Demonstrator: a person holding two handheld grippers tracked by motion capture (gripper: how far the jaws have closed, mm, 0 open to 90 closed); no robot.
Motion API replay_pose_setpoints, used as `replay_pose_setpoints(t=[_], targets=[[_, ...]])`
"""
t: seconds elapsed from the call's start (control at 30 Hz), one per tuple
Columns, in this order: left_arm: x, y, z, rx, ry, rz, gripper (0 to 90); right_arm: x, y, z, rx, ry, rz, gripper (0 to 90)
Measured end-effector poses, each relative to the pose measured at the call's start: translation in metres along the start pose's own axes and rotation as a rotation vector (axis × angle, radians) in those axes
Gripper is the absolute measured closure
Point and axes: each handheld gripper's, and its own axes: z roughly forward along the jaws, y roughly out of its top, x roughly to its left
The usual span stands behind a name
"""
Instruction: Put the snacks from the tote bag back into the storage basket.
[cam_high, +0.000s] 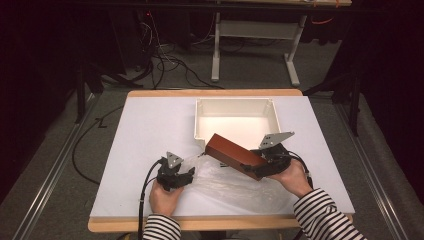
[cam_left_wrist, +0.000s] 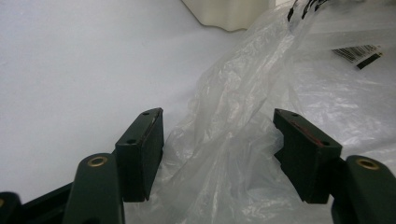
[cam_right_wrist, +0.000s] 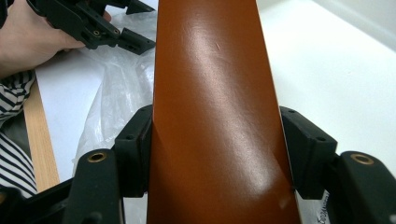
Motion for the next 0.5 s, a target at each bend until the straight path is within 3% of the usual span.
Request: replay_pose_setpoints(t=[0.5], targets=[[0.0,0.0,0.0,0.0,-0.002,-0.002,35.1,-0.013,0.008,-0.006,-0.006,-0.003,0.031,36.9]])
